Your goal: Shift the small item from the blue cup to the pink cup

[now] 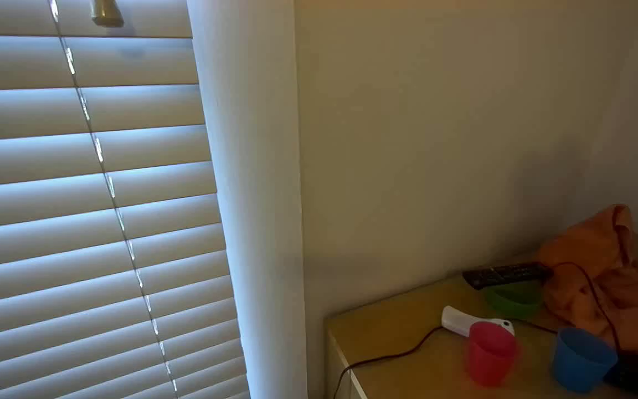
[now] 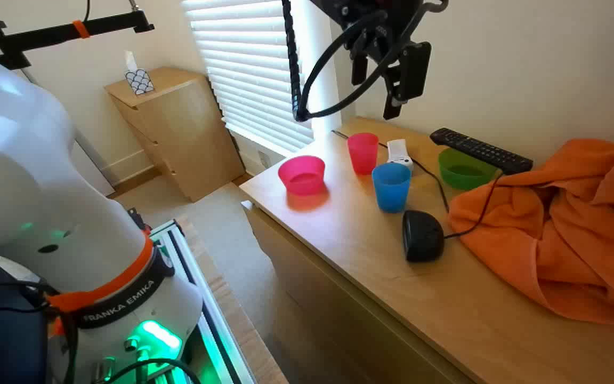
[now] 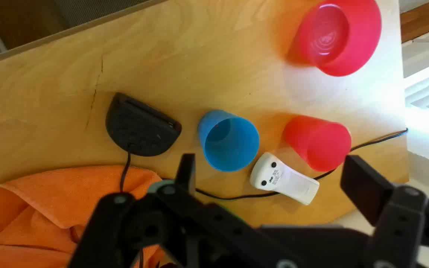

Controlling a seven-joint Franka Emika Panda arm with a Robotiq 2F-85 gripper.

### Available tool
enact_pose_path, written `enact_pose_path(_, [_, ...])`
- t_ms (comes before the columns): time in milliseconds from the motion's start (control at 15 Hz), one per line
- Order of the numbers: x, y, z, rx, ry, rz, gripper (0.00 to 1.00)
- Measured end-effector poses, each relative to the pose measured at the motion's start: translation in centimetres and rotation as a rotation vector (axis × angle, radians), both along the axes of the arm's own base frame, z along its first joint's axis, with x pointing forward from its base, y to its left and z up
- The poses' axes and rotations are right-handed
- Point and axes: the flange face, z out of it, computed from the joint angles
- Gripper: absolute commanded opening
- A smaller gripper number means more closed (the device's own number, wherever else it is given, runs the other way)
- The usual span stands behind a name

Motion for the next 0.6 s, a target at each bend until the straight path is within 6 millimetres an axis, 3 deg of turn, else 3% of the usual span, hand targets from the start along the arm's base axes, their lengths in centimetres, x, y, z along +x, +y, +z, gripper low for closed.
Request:
enact_pose_path(333, [0.6, 0.1, -1.1, -0.033, 0.015, -0.02, 1.0])
enact_pose_path(600, [2.7, 0.3, -6.0, -0.165, 0.017, -0.061, 1.0])
